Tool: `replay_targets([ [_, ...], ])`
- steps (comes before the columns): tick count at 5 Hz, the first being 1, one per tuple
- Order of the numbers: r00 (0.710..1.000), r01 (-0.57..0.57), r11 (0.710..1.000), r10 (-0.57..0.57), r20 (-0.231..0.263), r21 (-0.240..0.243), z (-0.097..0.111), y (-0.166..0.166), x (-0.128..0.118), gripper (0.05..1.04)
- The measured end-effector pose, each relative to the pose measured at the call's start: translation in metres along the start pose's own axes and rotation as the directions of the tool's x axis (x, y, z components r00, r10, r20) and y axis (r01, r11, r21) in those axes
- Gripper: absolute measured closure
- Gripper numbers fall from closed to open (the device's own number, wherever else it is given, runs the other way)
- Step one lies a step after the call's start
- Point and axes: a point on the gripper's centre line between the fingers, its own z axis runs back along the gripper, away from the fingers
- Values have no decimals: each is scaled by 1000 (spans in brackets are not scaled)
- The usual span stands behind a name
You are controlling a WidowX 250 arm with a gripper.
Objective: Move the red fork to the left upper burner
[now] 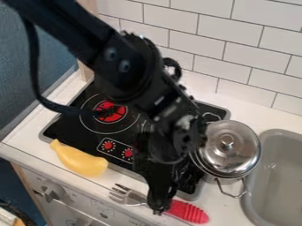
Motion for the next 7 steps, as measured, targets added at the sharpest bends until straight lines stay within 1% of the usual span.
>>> replay_targets([
  [1,1000,14,1000,-14,-13,23,0,4,-2,83],
  [2,1000,28,999,-28,-5,45,1,10,-3,83],
  [3,998,69,994,-69,-10,89,-2,10,-9,83],
  [4,995,94,989,-91,-32,112,-9,12,-10,84],
  [5,996,86,987,-82,-37,139,-16,15,-14,84],
  [6,997,57,987,-48,-59,151,-19,16,-14,84],
  [7,998,46,990,-39,-58,132,-20,17,-12,110],
])
